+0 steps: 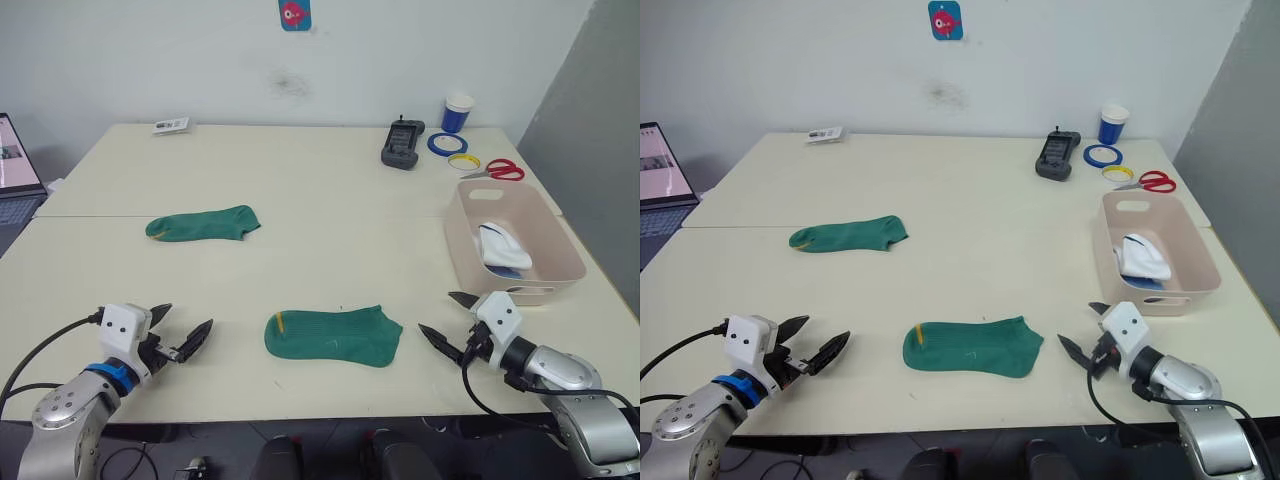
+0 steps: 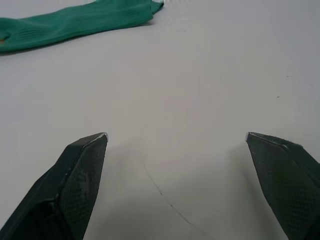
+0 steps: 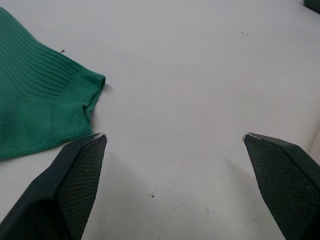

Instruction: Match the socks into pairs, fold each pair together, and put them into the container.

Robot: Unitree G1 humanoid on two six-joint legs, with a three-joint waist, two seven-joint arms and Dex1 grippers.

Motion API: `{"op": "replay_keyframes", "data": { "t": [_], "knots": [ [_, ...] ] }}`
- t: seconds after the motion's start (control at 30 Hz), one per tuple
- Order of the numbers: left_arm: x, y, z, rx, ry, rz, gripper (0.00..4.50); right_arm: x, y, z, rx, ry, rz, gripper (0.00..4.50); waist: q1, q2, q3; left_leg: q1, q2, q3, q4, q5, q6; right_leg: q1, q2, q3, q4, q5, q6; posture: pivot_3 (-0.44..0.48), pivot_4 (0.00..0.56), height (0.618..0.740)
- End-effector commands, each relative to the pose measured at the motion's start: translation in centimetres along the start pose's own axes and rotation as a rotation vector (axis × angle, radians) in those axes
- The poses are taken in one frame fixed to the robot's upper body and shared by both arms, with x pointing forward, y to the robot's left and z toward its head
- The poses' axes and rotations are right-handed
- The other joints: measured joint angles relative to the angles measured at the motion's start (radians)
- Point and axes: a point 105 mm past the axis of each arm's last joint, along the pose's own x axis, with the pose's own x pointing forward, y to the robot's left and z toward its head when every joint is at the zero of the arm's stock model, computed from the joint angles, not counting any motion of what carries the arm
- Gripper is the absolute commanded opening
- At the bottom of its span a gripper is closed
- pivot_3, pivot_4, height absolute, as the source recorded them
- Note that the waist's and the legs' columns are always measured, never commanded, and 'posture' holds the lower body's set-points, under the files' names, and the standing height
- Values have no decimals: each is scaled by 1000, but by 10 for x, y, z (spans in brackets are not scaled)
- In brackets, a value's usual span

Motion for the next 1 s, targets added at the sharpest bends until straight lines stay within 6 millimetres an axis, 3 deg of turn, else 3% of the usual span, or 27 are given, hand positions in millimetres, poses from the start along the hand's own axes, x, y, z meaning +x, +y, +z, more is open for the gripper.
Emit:
{"op": "replay_keyframes", "data": {
  "t": [0.03, 0.17, 0.27, 0.33, 0.4, 0.53, 0.73, 0.83, 1.0],
  "knots": [
    [4, 13, 18, 63, -57, 65, 4479, 6, 3, 31, -37, -84, 43, 4488, -1, 0, 0, 0, 0, 0, 0, 0, 0, 0, 0, 0, 0, 0, 0, 0, 150, 740],
    [34, 11, 40, 123, -78, 17, 4479, 13, 7, 58, -67, -131, 108, 4488, 1, 0, 0, 0, -1, 0, 0, 0, 0, 0, 1, -1, 1, 0, 0, 0, 150, 740],
    [70, 12, 60, 188, -77, -10, 4479, 21, 7, 84, -111, -168, 135, 4488, 6, 0, 0, -1, -2, 0, 0, 0, 0, 0, 2, -2, 0, 0, 0, 0, 150, 740],
    [98, 19, 62, 180, -37, 9, 4479, 26, 6, 95, -107, -186, 134, 4488, 6, -1, -1, -2, -3, 0, 0, 0, 0, 0, 2, -2, -1, 0, 0, 0, 150, 740],
    [119, 24, 63, 161, -21, 35, 4479, 28, 6, 97, -101, -185, 126, 4488, 8, -3, -1, -2, -4, 0, 0, 0, 0, 1, 3, -3, -2, 0, 0, 0, 150, 740],
    [151, 21, 61, 182, 32, 29, 4479, 21, 7, 81, -96, -127, 118, 4488, 9, -3, -2, -4, -4, 1, 0, 0, 0, 0, 3, -3, -4, 1, 0, 0, 150, 740],
    [169, 19, 54, 215, 108, 23, 4479, 20, 2, 82, -83, -119, 91, 4488, 6, -3, -1, -3, -5, 2, 0, 0, 0, 0, 3, -4, -3, 0, 1, 0, 150, 740],
    [173, 18, 60, 233, 91, 16, 3922, 18, 0, 78, -91, -103, 78, 4500, 5, -3, -1, -2, -4, 2, 0, 0, 0, 0, 3, -4, -1, 0, 1, 0, 150, 740],
    [176, 19, 68, 228, 71, 27, 2290, 15, 2, 75, -80, -99, 65, 4500, 1, -3, -1, -2, -4, 3, 1, 1, -1, 0, 3, -3, 2, 0, 1, 0, 150, 740]
  ]
}}
